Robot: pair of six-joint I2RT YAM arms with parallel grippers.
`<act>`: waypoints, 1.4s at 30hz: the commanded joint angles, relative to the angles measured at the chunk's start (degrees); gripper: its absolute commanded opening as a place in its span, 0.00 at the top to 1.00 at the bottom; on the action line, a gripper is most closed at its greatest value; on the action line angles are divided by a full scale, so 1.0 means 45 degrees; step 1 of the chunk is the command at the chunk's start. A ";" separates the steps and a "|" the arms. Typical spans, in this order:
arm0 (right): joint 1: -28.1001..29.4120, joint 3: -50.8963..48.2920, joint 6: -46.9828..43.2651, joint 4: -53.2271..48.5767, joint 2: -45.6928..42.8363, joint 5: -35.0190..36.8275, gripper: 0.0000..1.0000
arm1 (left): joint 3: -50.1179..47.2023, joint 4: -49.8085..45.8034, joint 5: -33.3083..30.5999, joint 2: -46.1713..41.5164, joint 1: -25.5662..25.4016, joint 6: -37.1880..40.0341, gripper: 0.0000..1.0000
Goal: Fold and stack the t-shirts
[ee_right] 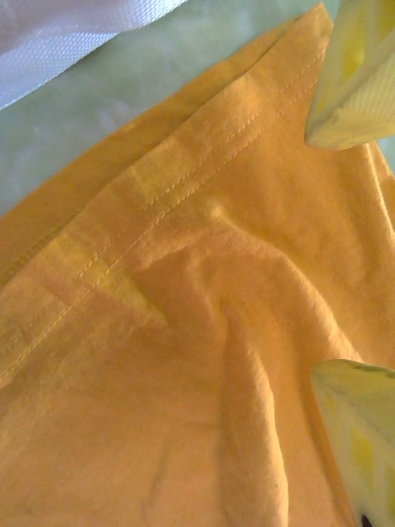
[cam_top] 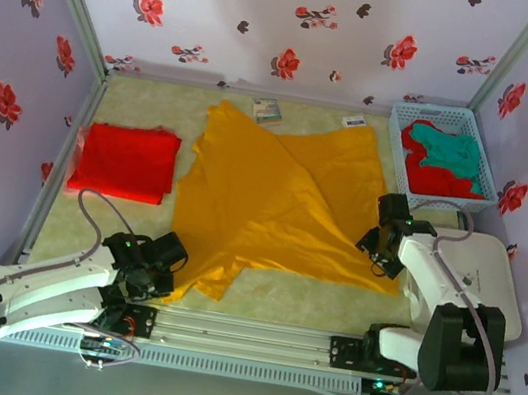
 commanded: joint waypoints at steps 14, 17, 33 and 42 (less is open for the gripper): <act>-0.0105 -0.0636 0.0365 -0.0995 -0.0471 0.0646 0.35 | 0.1224 -0.1332 -0.1618 0.0696 0.1817 0.1611 1.00; -0.0105 -0.0685 0.0361 -0.1145 -0.0588 0.0727 0.34 | 0.1219 -0.1326 -0.1690 0.0365 0.2047 0.1393 1.00; -0.0086 -0.0884 0.0247 -0.1315 -0.0818 0.0311 0.24 | 0.0827 -0.0603 0.0818 -0.1226 0.1042 0.0549 0.47; -0.0086 -0.0885 0.0199 -0.1262 -0.0636 0.0265 0.22 | -0.0093 0.0909 0.0926 0.0002 0.0302 -0.0034 0.44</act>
